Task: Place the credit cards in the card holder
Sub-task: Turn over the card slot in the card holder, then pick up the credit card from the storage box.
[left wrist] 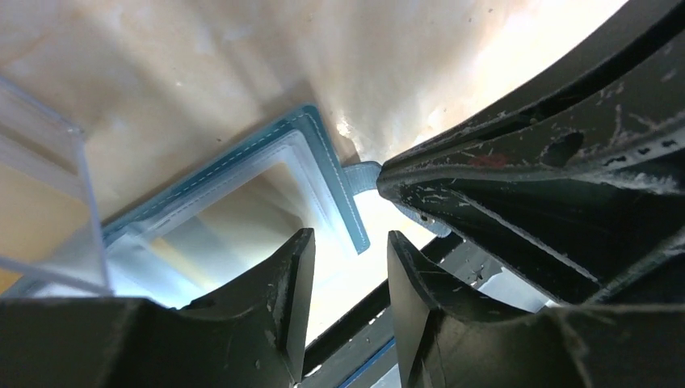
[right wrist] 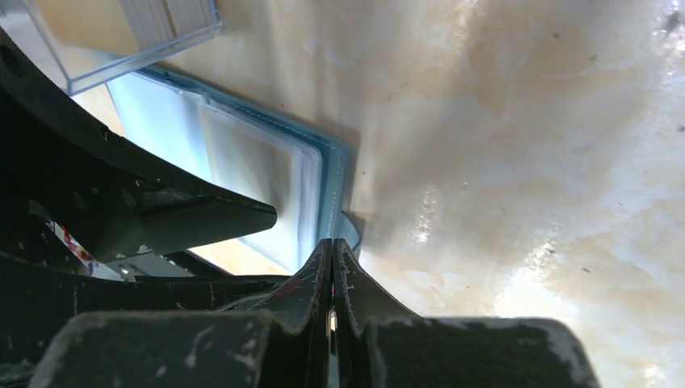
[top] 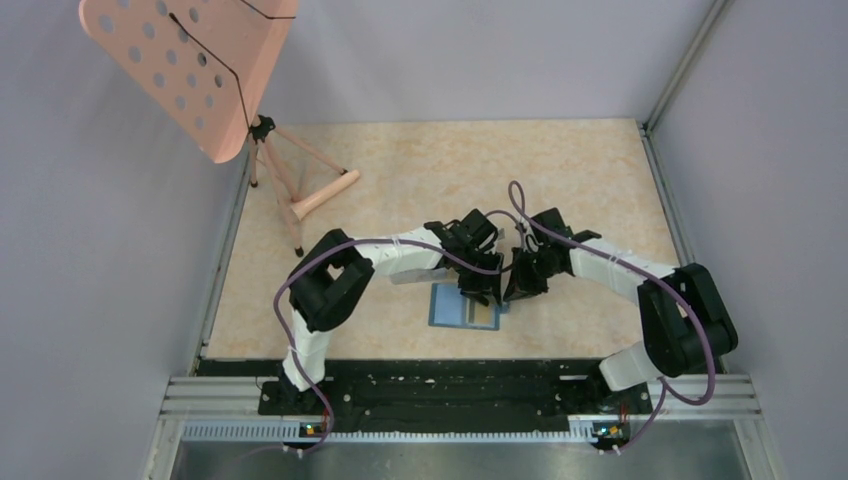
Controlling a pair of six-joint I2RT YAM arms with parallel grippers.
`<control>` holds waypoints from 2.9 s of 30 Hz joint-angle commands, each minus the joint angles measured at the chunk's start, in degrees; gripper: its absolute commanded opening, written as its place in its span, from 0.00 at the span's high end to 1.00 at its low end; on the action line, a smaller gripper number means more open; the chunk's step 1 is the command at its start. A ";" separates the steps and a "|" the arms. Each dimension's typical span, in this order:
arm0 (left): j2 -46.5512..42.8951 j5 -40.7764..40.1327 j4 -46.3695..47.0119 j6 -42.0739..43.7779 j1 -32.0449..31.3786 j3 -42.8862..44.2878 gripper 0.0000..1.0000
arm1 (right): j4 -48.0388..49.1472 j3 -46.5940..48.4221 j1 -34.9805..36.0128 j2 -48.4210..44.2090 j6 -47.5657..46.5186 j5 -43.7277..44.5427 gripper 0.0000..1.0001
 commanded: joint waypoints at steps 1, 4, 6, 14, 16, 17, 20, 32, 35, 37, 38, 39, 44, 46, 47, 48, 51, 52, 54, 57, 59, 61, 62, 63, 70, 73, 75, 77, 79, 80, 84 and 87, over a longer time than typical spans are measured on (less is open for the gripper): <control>-0.63 1.27 4.97 0.51 -0.06 -2.10 0.56 | -3.07 1.74 0.70 -2.47 -2.83 3.94 1.00; -0.35 1.41 3.77 0.59 -0.06 -0.85 0.55 | -3.51 1.67 0.76 -2.33 -3.23 4.24 1.00; -1.05 1.56 4.20 0.46 -0.06 -1.08 0.54 | -3.54 1.67 0.73 -2.57 -3.14 4.26 1.00; -9.62 -1.58 5.90 2.02 0.46 -2.82 0.43 | -5.34 2.56 0.69 -2.71 -3.91 6.01 1.00; -12.65 -3.20 6.08 2.18 1.27 -4.42 0.41 | -5.24 2.91 0.67 -2.69 -3.97 5.62 1.00; -14.18 -3.84 6.37 1.88 1.91 -5.59 0.40 | -5.09 3.17 0.66 -2.68 -4.02 5.17 1.00; -18.71 -3.97 8.01 0.19 4.90 -10.71 0.38 | -4.53 4.19 0.70 -2.68 -4.04 3.59 1.00; -24.70 3.41 11.78 -3.02 20.39 -20.97 0.40 | -0.90 11.71 0.72 1.10 -1.37 -2.18 1.00; -23.46 3.90 11.49 -2.95 22.49 -20.32 0.42 | -0.99 15.54 0.70 2.38 -1.23 -3.20 1.00; -22.87 3.18 10.08 -2.18 23.58 -19.41 0.43 | -1.03 18.13 0.77 3.49 -0.77 -4.18 1.00; -22.67 2.76 9.09 -1.44 24.06 -18.79 0.43 | -0.80 19.40 0.77 4.07 -0.36 -4.74 1.00; -22.53 1.88 7.73 -0.47 24.51 -18.02 0.43 | -0.52 20.49 0.90 4.70 0.03 -5.42 1.00; -23.56 -1.05 2.17 3.08 27.43 -16.32 0.44 | 0.91 27.81 3.41 10.56 2.13 -7.88 0.94; -24.33 -1.29 0.87 3.96 29.41 -16.80 0.45 | 1.59 30.83 5.58 13.60 3.10 -8.76 0.89; -24.79 -1.60 -0.03 4.48 30.70 -17.09 0.46 | 2.22 31.86 6.52 15.11 3.56 -8.98 0.86; -25.20 -2.08 -0.97 5.03 31.38 -17.27 0.47 | 3.01 32.89 7.41 16.54 4.33 -9.31 0.85; -25.93 -5.26 -5.49 7.31 33.40 -17.31 0.49 | 4.64 35.67 9.95 20.95 6.03 -9.81 0.78; -25.98 -6.42 -6.77 8.27 33.71 -17.18 0.50 | 4.79 36.43 10.65 22.37 6.36 -9.80 0.76; -26.03 -7.97 -8.40 9.32 33.91 -17.17 0.50 | 4.75 37.88 11.99 25.26 6.67 -9.01 0.72; -25.71 -8.26 -8.41 9.80 33.89 -17.94 0.52 | 3.46 39.28 12.98 28.10 6.91 -6.84 0.67; -24.93 -7.98 -8.27 9.78 33.87 -17.99 0.55 | 2.82 39.70 13.20 29.39 6.74 -5.74 0.64; -24.41 -8.04 -8.15 9.69 33.86 -18.05 0.56 | 2.81 39.99 13.24 30.40 6.82 -5.69 0.61; -24.23 -8.14 -8.13 9.69 33.87 -17.91 0.57 | 2.76 40.26 13.21 30.95 6.83 -5.87 0.61; -24.20 -8.19 -8.12 9.76 33.86 -17.69 0.58 | 2.81 40.50 13.21 31.35 6.76 -5.93 0.60; -25.48 -6.09 -7.07 10.25 32.95 -14.92 0.78 | 4.80 41.26 13.26 33.34 8.46 -8.09 0.59; -23.97 -5.23 -6.43 10.38 31.49 -13.82 0.92 | 5.23 41.44 13.33 33.93 8.96 -8.33 0.58; -22.23 -5.13 -6.29 10.44 30.11 -13.11 1.00 | 5.29 41.40 13.33 34.28 8.99 -8.28 0.58; -20.40 -5.35 -6.36 10.56 28.92 -12.50 1.00 | 5.31 41.32 13.23 34.49 8.96 -8.33 0.58; -18.64 -6.54 -7.05 10.09 28.16 -11.82 1.00 | 5.30 41.31 13.31 34.67 9.03 -8.46 0.58; -18.25 -7.39 -7.34 9.85 28.01 -11.71 1.00 | 5.39 41.18 13.28 34.81 9.15 -8.71 0.58; -17.74 -9.89 -8.13 9.58 27.81 -11.60 1.00 | 6.11 40.60 13.25 35.30 9.60 -9.29 0.59; -17.55 -11.82 -9.27 10.27 27.48 -11.18 1.00 | 6.37 40.22 13.29 35.50 9.67 -9.41 0.59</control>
